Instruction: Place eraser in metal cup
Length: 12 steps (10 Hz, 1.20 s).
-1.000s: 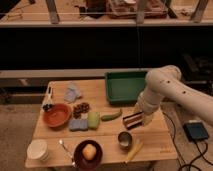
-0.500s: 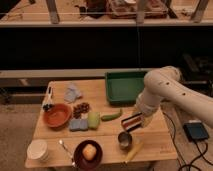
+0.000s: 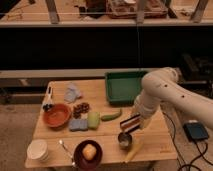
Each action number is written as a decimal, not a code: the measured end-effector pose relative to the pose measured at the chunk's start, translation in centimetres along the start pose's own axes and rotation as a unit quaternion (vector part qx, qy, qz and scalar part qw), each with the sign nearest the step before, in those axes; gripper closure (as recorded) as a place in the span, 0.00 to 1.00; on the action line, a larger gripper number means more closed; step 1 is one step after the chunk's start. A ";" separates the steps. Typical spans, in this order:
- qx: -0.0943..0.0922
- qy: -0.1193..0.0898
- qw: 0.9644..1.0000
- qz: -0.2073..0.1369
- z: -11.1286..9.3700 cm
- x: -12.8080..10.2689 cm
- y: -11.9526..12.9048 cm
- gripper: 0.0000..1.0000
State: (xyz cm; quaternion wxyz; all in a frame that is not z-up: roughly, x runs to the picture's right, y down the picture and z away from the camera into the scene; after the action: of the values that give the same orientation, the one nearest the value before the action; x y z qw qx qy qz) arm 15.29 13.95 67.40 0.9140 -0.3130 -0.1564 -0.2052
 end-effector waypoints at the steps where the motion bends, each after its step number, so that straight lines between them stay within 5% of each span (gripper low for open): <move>1: 0.001 0.001 1.000 -0.004 0.0 -0.2 0.1 1.00; 12: 0.004 0.005 0.999 -0.034 0.5 -2.3 1.1 1.00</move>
State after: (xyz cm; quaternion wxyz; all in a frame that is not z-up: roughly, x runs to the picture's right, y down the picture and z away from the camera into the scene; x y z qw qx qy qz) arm 13.75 15.63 66.25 0.9084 -0.3031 -0.1633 -0.2374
